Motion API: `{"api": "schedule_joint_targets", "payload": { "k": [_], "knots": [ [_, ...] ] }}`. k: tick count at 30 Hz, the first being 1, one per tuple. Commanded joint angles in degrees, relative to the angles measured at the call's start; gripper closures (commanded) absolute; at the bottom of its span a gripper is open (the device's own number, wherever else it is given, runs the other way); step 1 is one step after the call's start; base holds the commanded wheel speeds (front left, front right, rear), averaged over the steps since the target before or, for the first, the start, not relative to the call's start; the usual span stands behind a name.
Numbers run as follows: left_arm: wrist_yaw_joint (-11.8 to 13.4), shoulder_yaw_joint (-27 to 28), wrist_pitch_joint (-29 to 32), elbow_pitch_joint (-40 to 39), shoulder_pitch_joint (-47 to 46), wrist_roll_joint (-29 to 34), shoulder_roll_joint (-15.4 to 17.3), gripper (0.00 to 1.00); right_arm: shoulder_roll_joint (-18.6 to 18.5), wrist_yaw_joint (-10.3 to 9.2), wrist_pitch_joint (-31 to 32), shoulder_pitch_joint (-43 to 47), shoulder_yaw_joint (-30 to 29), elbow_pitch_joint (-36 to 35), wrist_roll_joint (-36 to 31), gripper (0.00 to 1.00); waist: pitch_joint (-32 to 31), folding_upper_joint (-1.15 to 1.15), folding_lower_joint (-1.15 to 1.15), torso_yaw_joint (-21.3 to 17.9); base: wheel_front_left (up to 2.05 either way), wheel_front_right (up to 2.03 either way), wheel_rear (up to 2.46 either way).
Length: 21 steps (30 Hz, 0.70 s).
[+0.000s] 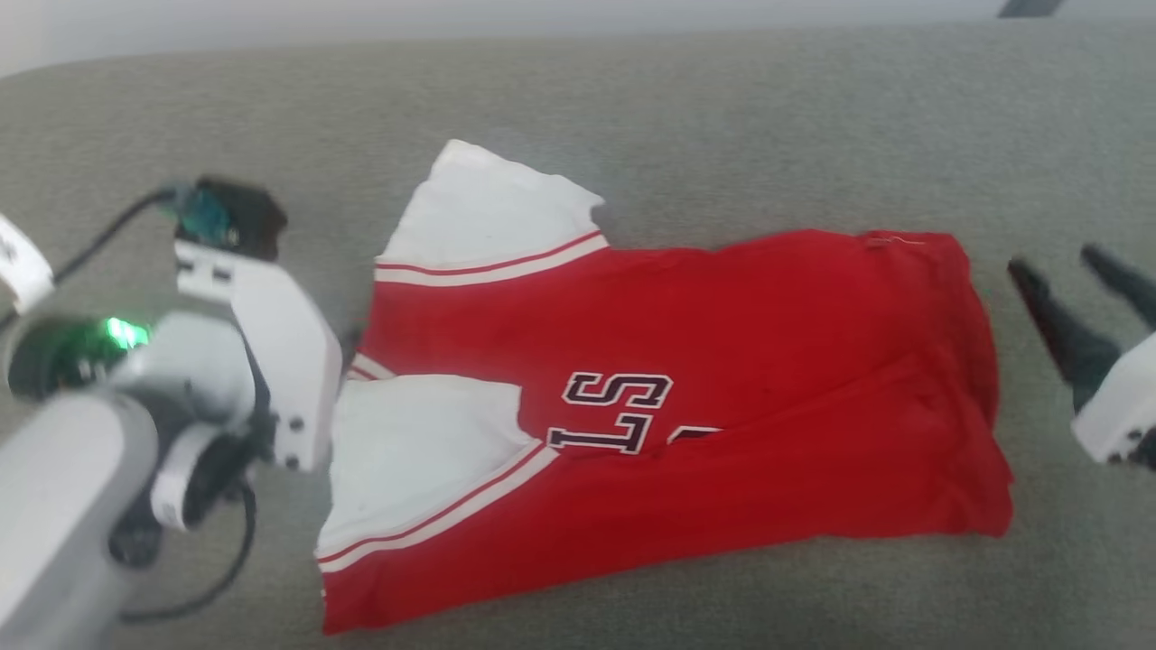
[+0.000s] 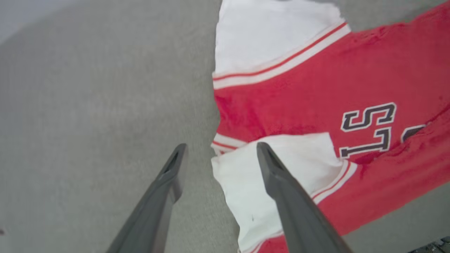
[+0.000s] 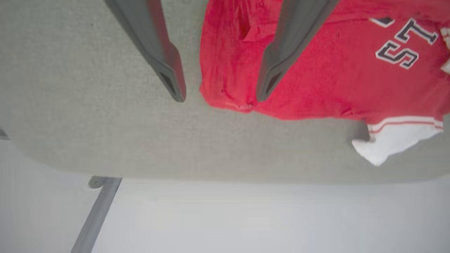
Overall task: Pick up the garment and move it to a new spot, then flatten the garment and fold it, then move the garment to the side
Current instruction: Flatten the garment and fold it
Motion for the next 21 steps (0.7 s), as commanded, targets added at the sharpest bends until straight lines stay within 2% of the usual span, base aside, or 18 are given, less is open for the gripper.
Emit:
{"api": "schedule_joint_targets", "payload": {
  "k": [1, 9, 14, 21],
  "knots": [
    [-1.58, 0.12, -0.88, 0.94, -2.27, 0.93, 0.07, 0.0, 1.15, -0.01, -2.94, -1.45, -0.08, 0.03, -0.67, 0.0, 0.92, 0.0, 0.0, -1.63, 0.0, 0.0, 0.0],
    [-9.99, -0.15, -6.24, 13.23, -13.24, 2.52, -3.26, 0.0, 3.99, -0.02, -21.34, -8.49, 3.84, 2.04, -5.33, 0.0, 3.66, 0.0, 0.0, -7.55, 0.0, 0.0, 0.0],
    [-14.37, -0.67, -8.58, 23.13, -18.91, 3.04, -5.18, 0.0, 5.91, -0.01, -28.52, -10.98, 6.38, 5.64, -6.19, 0.0, 5.5, 0.0, 0.0, -10.96, 0.0, 0.0, 0.0],
    [-16.48, -0.33, -8.35, 35.63, -25.07, 1.98, -7.7, 0.0, 5.77, -0.01, -32.27, -13.03, 9.11, 9.04, -5.3, 0.0, 8.85, 0.0, 0.0, -14.25, 0.0, 0.0, 0.0]
  ]
}}
